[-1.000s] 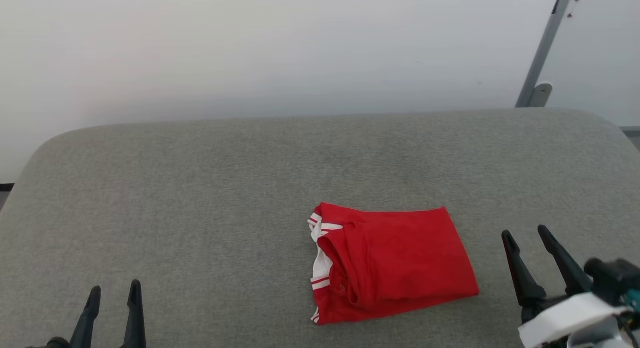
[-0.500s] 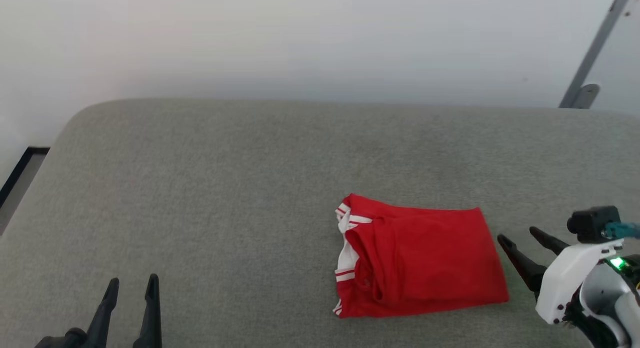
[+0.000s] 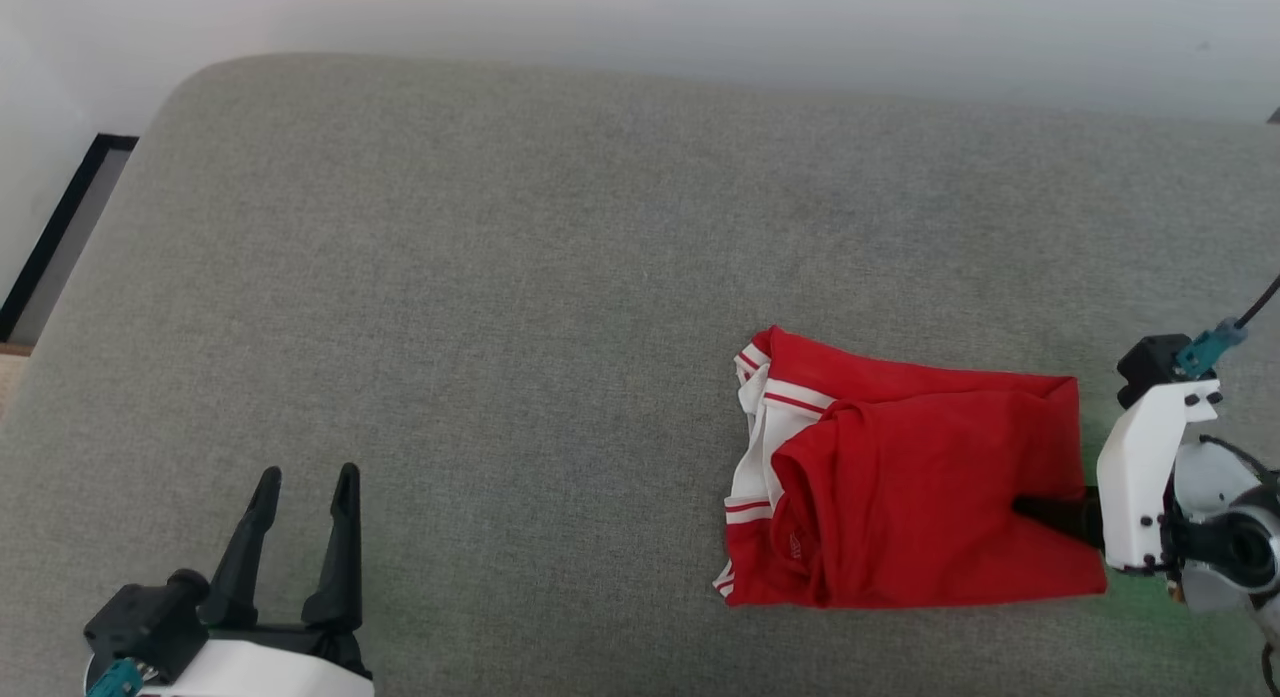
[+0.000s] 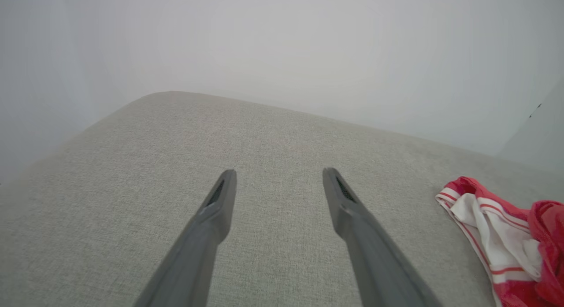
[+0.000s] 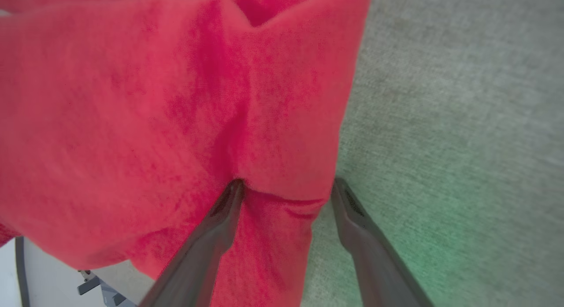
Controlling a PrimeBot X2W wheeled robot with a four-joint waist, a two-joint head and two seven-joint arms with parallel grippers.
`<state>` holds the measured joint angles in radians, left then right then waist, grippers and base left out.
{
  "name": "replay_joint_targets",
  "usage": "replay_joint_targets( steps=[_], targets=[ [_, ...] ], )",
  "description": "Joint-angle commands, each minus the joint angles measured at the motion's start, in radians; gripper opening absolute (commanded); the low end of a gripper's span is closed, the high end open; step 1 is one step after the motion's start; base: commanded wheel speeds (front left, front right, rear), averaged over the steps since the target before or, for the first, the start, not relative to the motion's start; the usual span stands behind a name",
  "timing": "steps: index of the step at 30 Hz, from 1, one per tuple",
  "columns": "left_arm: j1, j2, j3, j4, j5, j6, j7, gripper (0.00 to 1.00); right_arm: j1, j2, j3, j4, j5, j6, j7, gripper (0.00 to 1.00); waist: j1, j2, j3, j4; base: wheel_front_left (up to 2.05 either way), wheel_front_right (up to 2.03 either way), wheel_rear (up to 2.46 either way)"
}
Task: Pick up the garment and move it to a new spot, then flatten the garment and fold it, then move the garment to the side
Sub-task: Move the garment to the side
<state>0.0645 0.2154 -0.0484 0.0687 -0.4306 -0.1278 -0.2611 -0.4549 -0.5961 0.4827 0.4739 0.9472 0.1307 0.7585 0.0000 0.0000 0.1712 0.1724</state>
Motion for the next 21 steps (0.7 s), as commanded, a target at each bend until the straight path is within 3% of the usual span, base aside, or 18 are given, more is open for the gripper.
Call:
replay_joint_targets(
  steps=[1,2,3,4,11,21],
  targets=[
    [-0.021,-0.004,-0.004,0.004,-0.007,-0.003,-0.005,1.00,0.015,0.050,0.022,0.040,0.029,0.000,0.041,1.00,0.0000,0.0000,0.015,0.006,0.00,0.00,0.00],
    [-0.025,-0.003,-0.009,0.007,-0.008,-0.003,-0.005,1.00,0.009,0.061,0.028,0.055,0.032,0.000,0.058,1.00,0.0000,0.0000,0.020,0.008,0.00,0.00,0.00],
    [-0.030,-0.002,-0.013,0.010,-0.008,-0.003,-0.005,1.00,0.002,0.069,0.034,0.066,0.032,0.000,0.065,0.55,0.0000,0.0000,0.025,0.009,0.00,0.00,0.00],
    [-0.038,-0.002,-0.016,0.012,-0.010,-0.003,-0.005,1.00,-0.004,0.082,0.032,0.071,0.047,0.000,0.067,0.00,0.0000,0.0000,0.029,0.008,0.00,0.00,0.00],
    [-0.088,0.007,-0.012,0.020,-0.025,-0.003,-0.005,1.00,-0.074,0.078,-0.017,0.030,0.094,0.000,0.019,0.00,0.0000,0.0000,0.059,-0.018,0.00,0.00,0.00],
    [-0.161,0.043,-0.024,-0.015,-0.003,-0.003,-0.005,1.00,-0.108,-0.041,-0.063,-0.095,0.060,0.000,-0.057,0.00,0.0000,0.0000,0.087,-0.113,0.00,0.00,0.00]
  ],
)
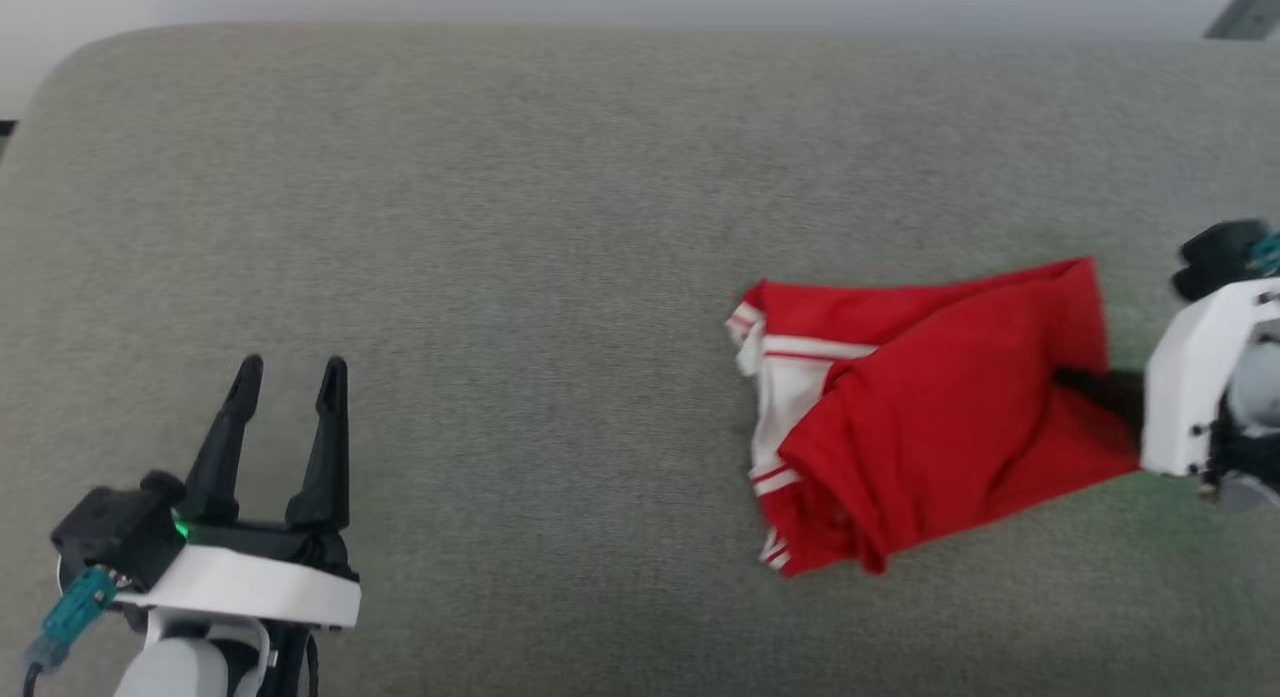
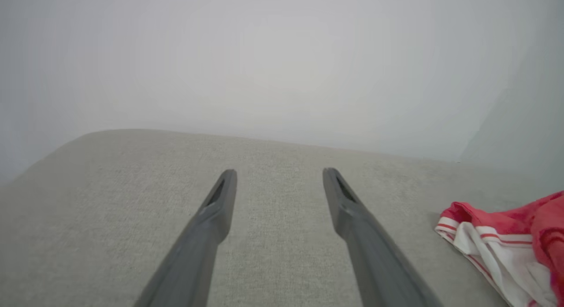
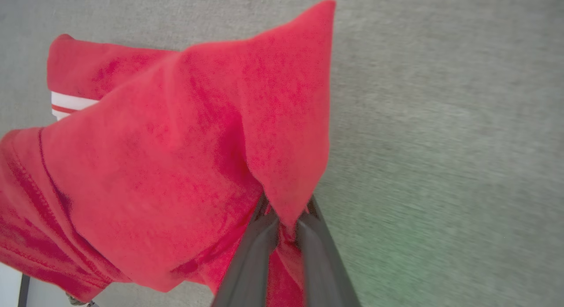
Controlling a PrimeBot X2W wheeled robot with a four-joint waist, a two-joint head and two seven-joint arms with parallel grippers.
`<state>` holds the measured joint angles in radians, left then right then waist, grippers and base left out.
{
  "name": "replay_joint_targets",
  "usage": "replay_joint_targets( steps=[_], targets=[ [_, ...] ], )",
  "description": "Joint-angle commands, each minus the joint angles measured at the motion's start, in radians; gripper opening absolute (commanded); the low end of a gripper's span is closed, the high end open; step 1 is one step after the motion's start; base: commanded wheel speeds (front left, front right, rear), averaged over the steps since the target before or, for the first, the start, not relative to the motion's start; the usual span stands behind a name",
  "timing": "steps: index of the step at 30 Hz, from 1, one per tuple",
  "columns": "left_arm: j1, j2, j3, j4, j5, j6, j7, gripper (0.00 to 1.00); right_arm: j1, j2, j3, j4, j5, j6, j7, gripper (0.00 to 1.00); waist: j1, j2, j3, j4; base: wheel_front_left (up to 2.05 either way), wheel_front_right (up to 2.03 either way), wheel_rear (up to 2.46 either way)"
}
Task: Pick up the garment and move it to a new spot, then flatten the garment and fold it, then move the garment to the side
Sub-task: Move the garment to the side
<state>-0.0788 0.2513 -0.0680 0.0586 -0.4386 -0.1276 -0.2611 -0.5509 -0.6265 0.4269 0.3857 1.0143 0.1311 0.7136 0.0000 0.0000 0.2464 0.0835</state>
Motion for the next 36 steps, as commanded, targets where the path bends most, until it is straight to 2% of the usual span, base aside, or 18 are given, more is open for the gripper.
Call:
replay_joint_targets(
  steps=[1,10,20,24,30,36],
  targets=[
    [-0.028,0.013,-0.010,-0.008,0.008,-0.003,-0.005,1.00,-0.015,-0.024,-0.016,-0.008,-0.015,-0.001,-0.022,0.00,0.0000,0.0000,0.016,-0.035,0.00,0.00,0.00],
    [-0.105,0.042,-0.077,-0.030,0.031,-0.003,-0.005,1.00,-0.066,-0.100,-0.073,0.014,-0.076,-0.001,-0.095,0.00,0.0000,0.0000,0.058,-0.126,0.00,0.00,0.00],
    [-0.251,0.106,-0.240,-0.028,0.035,-0.003,-0.005,1.00,-0.180,-0.146,-0.134,0.105,-0.196,-0.001,-0.192,0.00,0.0000,0.0000,0.140,-0.225,0.00,0.00,0.00],
    [-0.340,0.127,-0.335,-0.021,0.026,-0.003,-0.005,1.00,-0.244,-0.159,-0.144,0.162,-0.286,-0.001,-0.256,0.00,0.0000,0.0000,0.186,-0.255,0.00,0.00,0.00],
    [-0.442,0.138,-0.447,-0.006,0.012,-0.003,-0.005,1.00,-0.315,-0.167,-0.179,0.278,-0.408,-0.001,-0.326,0.00,0.0000,0.0000,0.238,-0.265,0.00,0.00,0.00],
    [-0.514,0.141,-0.522,0.011,-0.001,-0.003,-0.005,1.00,-0.374,-0.141,-0.246,0.416,-0.547,-0.001,-0.405,0.00,0.0000,0.0000,0.277,-0.259,0.00,0.00,0.00]
  ],
)
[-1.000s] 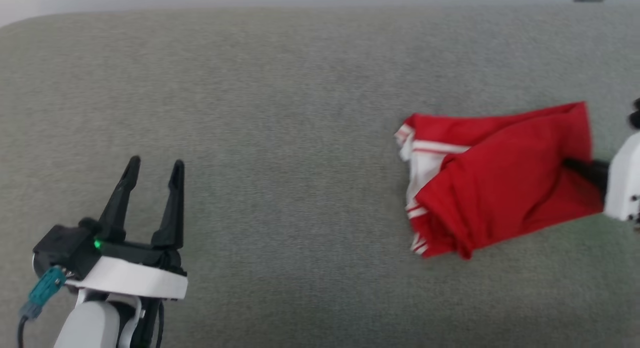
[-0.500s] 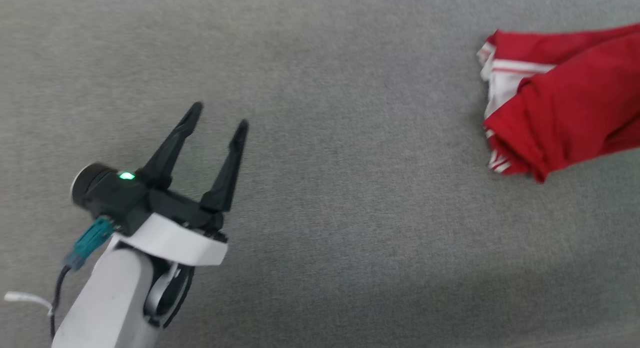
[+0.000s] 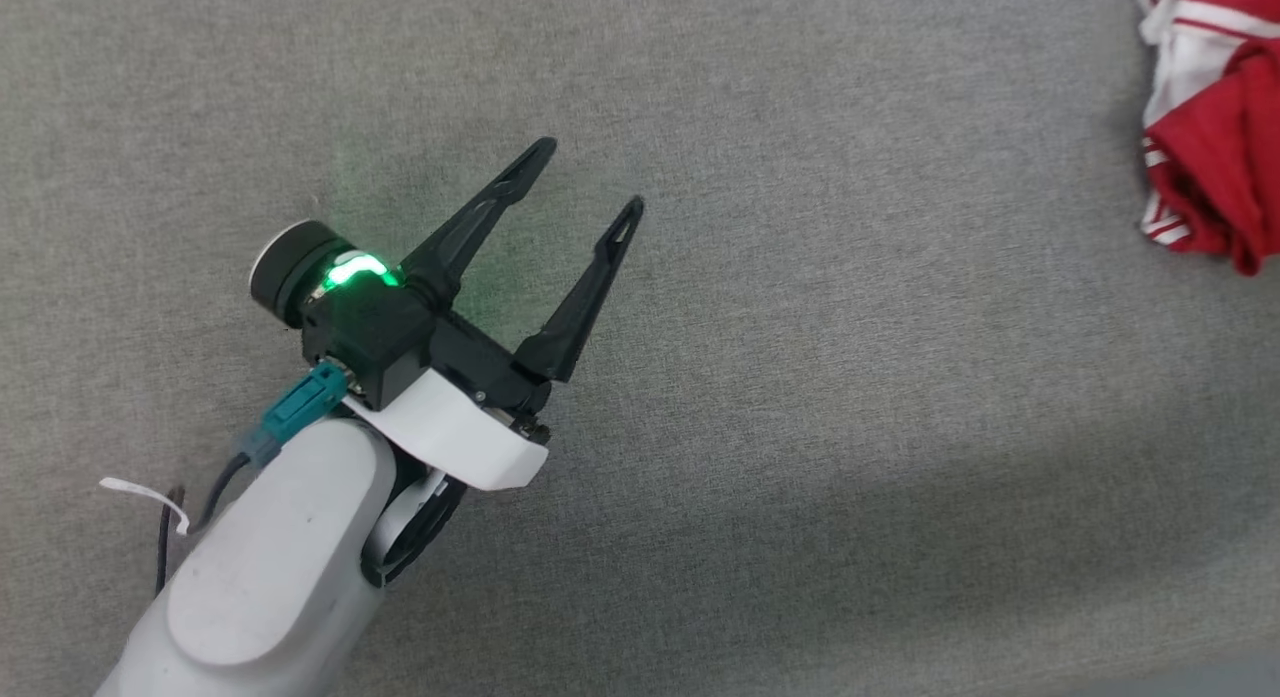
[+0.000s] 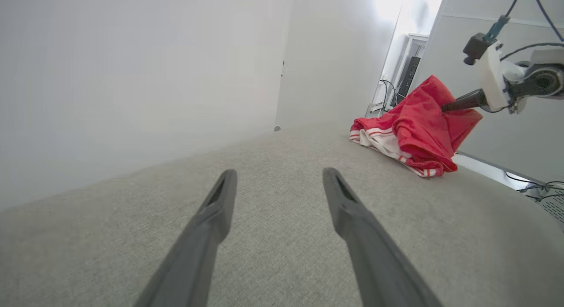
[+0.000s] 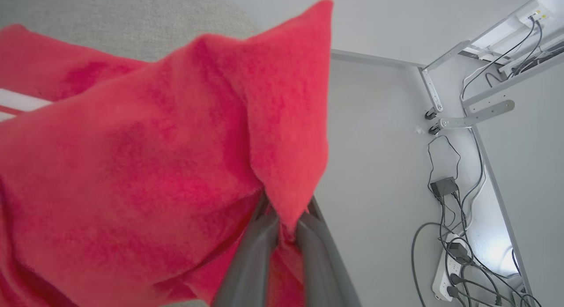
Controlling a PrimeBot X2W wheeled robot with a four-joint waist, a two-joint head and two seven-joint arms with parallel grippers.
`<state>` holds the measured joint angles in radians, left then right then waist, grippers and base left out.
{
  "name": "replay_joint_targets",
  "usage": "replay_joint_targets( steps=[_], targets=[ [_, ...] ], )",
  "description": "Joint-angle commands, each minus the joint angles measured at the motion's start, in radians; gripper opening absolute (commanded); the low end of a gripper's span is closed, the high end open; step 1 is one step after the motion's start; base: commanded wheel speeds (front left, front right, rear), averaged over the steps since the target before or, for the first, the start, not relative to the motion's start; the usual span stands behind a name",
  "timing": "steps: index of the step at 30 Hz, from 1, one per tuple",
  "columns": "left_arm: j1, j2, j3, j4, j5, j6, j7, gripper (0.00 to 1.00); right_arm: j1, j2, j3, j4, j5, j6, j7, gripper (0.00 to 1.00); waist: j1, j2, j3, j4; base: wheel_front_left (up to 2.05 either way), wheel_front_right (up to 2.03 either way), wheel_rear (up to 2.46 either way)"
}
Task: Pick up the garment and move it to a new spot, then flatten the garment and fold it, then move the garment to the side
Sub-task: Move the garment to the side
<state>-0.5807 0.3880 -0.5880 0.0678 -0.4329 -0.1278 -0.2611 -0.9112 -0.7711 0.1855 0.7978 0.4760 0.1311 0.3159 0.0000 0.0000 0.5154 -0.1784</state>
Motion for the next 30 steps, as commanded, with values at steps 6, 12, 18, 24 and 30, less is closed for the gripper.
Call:
replay_joint_targets(
  steps=[6,12,18,24,30],
  targets=[
    [-0.047,0.009,-0.033,0.011,-0.020,-0.003,-0.005,1.00,-0.062,0.057,-0.077,0.132,-0.134,-0.001,-0.077,0.00,0.0000,0.0000,0.029,0.014,0.00,0.00,0.00],
    [-0.049,0.014,-0.021,0.015,-0.026,-0.003,-0.005,1.00,-0.106,0.098,-0.128,0.227,-0.212,-0.001,-0.133,1.00,0.0000,0.0000,0.018,0.026,0.00,0.00,0.00],
    [-0.018,0.022,0.016,0.013,-0.026,-0.003,-0.005,1.00,-0.136,0.118,-0.157,0.266,-0.241,-0.001,-0.164,1.00,0.0000,0.0000,-0.016,0.023,0.00,0.00,0.00],
    [0.037,0.025,0.077,0.006,-0.021,-0.003,-0.005,1.00,-0.144,0.162,-0.178,0.273,-0.230,-0.001,-0.228,1.00,0.0000,0.0000,-0.067,0.017,0.00,0.00,0.00],
    [0.118,0.024,0.163,-0.003,-0.011,-0.003,-0.005,1.00,-0.091,0.230,-0.126,0.200,-0.172,-0.001,-0.297,1.00,0.0000,0.0000,-0.128,0.010,0.00,0.00,0.00]
  ],
)
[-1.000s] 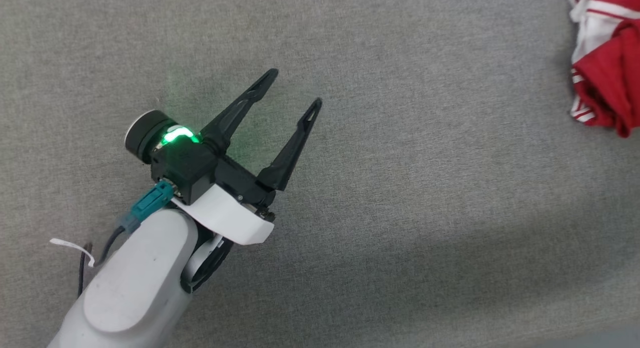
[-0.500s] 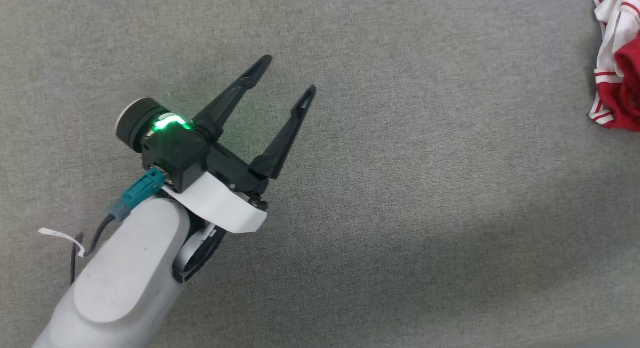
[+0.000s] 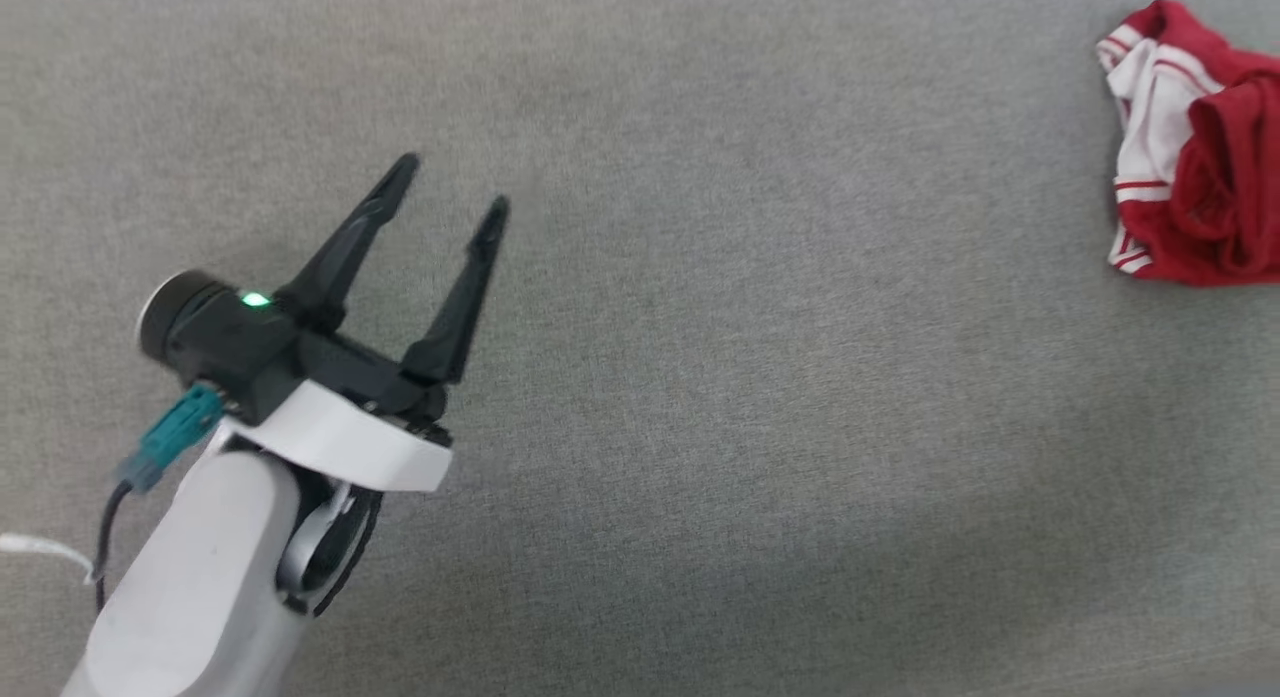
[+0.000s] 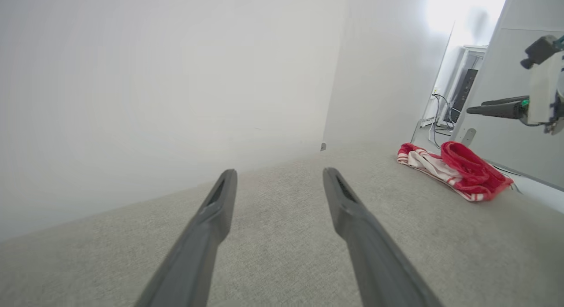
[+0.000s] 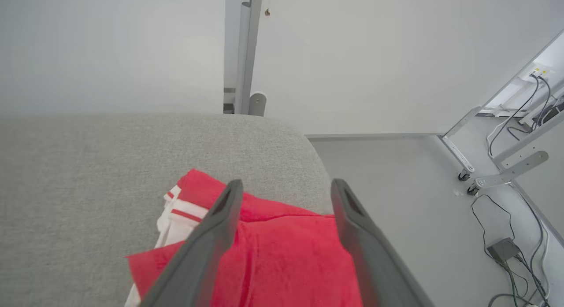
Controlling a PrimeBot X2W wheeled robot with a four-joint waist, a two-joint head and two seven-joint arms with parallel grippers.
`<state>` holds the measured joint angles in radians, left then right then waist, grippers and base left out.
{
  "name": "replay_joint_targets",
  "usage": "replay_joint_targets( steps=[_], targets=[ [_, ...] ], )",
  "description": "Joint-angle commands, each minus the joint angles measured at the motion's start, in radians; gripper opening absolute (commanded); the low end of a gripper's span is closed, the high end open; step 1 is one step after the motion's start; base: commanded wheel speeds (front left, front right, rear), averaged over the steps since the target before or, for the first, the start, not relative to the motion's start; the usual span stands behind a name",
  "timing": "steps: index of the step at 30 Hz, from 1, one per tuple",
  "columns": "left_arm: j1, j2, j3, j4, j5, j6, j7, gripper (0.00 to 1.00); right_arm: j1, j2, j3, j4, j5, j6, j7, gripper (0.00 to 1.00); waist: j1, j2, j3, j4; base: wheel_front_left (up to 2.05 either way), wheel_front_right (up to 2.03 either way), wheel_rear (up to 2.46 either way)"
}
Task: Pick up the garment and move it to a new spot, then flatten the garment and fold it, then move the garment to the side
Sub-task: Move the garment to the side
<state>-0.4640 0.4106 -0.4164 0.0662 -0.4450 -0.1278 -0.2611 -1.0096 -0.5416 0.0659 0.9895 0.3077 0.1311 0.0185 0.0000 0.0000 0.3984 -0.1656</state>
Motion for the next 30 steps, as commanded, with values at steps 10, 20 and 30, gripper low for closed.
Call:
replay_joint_targets(
  steps=[10,20,30],
  targets=[
    [0.169,-0.046,0.184,-0.013,0.065,0.005,-0.005,1.00,0.199,0.064,0.154,-0.262,0.148,-0.001,-0.137,1.00,0.0000,0.0000,-0.134,-0.004,0.00,0.00,0.00],
    [0.321,-0.127,0.349,-0.032,0.132,0.040,-0.005,1.00,0.414,0.104,0.231,-0.469,0.184,-0.001,-0.244,1.00,0.0000,0.0000,-0.260,0.020,0.00,0.00,0.00],
    [0.461,-0.197,0.482,-0.087,0.185,0.051,-0.005,1.00,0.595,0.172,0.188,-0.582,0.101,-0.001,-0.283,1.00,0.0000,0.0000,-0.336,0.045,0.00,0.00,0.00]
  ],
)
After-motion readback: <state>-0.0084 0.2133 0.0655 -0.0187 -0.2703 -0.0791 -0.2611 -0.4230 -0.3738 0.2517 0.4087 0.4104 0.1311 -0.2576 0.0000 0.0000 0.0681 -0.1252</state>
